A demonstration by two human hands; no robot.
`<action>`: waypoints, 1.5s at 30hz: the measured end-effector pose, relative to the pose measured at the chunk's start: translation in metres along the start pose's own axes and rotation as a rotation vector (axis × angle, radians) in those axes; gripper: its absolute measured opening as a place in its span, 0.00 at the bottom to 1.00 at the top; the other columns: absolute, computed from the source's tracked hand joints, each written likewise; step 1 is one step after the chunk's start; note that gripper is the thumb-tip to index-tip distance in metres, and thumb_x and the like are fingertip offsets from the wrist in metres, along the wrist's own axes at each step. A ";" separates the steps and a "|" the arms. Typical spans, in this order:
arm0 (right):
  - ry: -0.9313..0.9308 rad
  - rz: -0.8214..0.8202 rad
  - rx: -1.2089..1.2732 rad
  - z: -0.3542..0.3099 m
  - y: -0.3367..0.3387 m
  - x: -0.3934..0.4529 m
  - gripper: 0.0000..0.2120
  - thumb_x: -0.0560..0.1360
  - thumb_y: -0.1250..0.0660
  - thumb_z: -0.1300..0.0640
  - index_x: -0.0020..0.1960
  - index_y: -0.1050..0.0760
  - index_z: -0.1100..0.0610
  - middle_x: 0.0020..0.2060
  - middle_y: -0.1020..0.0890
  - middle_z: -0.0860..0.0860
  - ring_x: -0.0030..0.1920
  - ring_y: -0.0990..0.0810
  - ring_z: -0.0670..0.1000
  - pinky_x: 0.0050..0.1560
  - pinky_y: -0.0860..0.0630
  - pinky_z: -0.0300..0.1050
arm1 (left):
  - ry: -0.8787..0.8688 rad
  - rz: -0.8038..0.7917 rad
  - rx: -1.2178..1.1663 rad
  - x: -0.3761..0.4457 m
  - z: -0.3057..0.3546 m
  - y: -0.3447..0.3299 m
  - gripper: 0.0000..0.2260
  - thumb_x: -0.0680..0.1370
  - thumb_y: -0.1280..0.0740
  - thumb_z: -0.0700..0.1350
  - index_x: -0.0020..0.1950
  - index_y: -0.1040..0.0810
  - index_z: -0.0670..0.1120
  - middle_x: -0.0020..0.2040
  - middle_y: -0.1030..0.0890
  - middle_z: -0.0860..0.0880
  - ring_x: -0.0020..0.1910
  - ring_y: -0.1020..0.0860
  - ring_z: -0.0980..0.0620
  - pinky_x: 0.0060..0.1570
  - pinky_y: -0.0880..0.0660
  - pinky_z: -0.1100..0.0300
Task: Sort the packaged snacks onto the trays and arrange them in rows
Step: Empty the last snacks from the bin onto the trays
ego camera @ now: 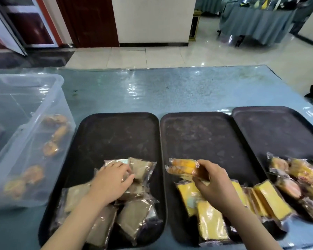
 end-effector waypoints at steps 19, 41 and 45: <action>0.050 -0.132 -0.340 0.197 0.059 -0.011 0.23 0.74 0.35 0.57 0.68 0.31 0.51 0.63 0.25 0.46 0.66 0.30 0.51 0.70 0.41 0.46 | -0.169 -0.331 -0.272 0.019 0.254 -0.112 0.26 0.81 0.40 0.57 0.78 0.46 0.61 0.79 0.52 0.59 0.78 0.53 0.55 0.76 0.47 0.55; 0.007 -0.328 -0.330 0.106 0.036 0.018 0.28 0.80 0.47 0.38 0.76 0.41 0.48 0.76 0.41 0.47 0.77 0.47 0.48 0.78 0.54 0.48 | -0.213 0.005 -0.212 0.036 0.180 -0.023 0.23 0.80 0.40 0.55 0.75 0.35 0.55 0.75 0.37 0.60 0.75 0.42 0.58 0.74 0.48 0.63; 0.061 -0.251 -0.278 0.032 0.020 0.040 0.26 0.80 0.43 0.40 0.75 0.39 0.49 0.75 0.37 0.47 0.76 0.43 0.48 0.77 0.50 0.48 | -0.204 0.114 -0.225 0.029 0.119 0.035 0.21 0.78 0.40 0.53 0.71 0.29 0.53 0.69 0.27 0.57 0.68 0.31 0.57 0.69 0.34 0.56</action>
Point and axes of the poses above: each hand's wrist, its own x-axis towards the middle knuckle, its own y-axis out of the back of the hand, z = x × y, the point moved 6 cm from there along x, towards the middle knuckle
